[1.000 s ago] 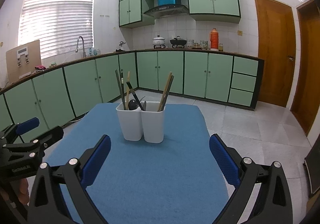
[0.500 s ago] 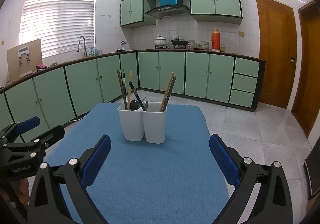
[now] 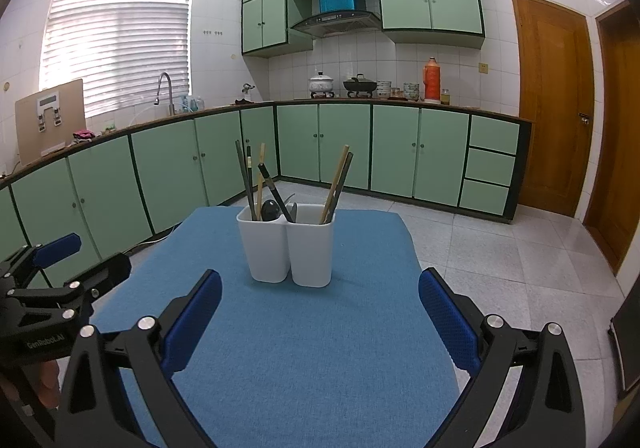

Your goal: Organize utensils

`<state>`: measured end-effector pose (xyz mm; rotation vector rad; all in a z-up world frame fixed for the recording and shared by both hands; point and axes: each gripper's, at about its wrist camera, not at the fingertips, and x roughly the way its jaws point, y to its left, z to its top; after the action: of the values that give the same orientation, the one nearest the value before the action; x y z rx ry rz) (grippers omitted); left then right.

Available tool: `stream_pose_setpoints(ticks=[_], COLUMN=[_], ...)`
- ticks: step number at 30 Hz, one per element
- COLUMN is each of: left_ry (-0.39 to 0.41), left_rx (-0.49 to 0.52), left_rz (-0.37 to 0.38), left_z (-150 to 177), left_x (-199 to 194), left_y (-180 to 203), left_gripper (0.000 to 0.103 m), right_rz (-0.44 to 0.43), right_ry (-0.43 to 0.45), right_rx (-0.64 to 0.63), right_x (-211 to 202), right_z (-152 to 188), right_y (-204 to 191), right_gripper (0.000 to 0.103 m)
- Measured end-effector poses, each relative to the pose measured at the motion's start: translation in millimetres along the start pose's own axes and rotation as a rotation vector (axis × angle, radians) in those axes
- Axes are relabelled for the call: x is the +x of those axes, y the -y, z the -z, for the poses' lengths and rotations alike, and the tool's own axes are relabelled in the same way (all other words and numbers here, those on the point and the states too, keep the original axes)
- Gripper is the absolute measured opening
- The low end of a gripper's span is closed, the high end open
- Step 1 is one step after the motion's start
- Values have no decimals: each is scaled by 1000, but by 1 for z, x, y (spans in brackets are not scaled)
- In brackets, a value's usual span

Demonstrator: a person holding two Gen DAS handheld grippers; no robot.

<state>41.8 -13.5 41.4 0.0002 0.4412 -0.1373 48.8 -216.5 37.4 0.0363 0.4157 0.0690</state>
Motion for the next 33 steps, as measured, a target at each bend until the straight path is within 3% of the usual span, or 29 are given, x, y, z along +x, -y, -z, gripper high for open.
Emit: stream_pose_setpoints(ticks=[33], left_ry=[0], left_rx=[-2], left_rz=[0], left_z=[1], left_x=[-2], left_y=[-3], left_gripper=[98], right_rz=[-1], right_ry=[1], right_rx=[0], right_x=[0], right_z=[0], right_y=[0], right_gripper=[97])
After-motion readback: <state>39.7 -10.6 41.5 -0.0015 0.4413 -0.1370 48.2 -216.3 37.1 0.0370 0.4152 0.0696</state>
